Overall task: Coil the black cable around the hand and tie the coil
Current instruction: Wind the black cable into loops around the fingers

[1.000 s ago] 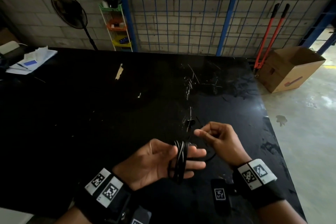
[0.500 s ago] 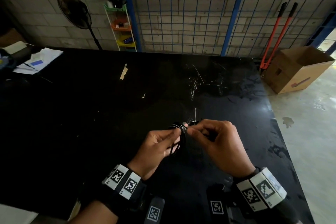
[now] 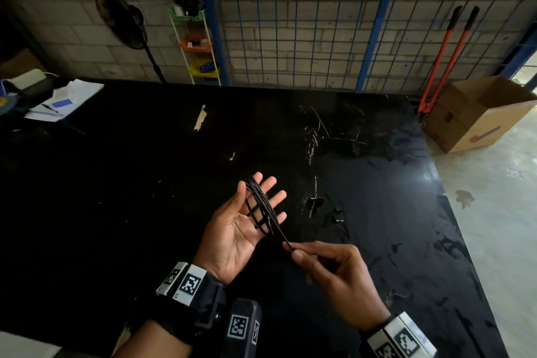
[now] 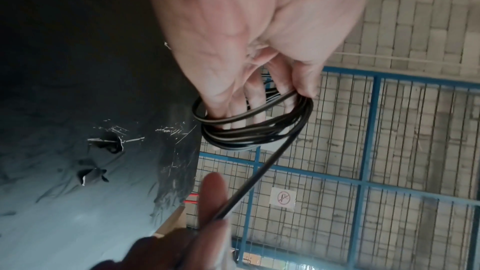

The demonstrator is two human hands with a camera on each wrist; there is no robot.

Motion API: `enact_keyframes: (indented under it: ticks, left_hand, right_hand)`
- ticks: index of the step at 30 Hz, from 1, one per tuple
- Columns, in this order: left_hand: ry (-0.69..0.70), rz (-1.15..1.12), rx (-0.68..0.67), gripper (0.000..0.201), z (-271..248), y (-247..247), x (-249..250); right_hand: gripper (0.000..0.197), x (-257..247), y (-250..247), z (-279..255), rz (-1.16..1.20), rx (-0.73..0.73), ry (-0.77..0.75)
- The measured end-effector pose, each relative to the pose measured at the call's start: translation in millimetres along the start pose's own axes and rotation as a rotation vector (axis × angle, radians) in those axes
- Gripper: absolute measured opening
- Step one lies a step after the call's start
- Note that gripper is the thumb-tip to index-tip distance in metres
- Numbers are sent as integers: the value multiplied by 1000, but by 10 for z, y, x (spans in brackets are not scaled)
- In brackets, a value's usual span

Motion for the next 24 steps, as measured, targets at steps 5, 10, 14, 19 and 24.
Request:
enact_keyframes:
  ticks: [5,10,14,19,24]
  left_hand:
    - [27,-212,-104,48,-10,21,18]
    - [19,-302,-262,45,-31,78,-30]
    - [-38,-358,-351,45,-32,76,-128]
    - [-83,-400,-352,45,-35,51,-252]
    - [-83,-381,-308,43,-72,39,-319]
  right_hand:
    - [16,112,11,15,143,-27,110]
    - [22,133,41,95,407,-28,178]
    - [18,128,96,130,598,-31,203]
    - [9,143,153,149,899,44,292]
    - [9,158,194,121,985,92,354]
Point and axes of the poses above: each hand's wrist, its own z-axis towards the middle knuckle, its own y-axis out of the palm, x = y × z, the point moved 3 cm from there along z, towards the middle knuckle, and after that the axes turned 10 degrees about -x, right-handed, at the moved point
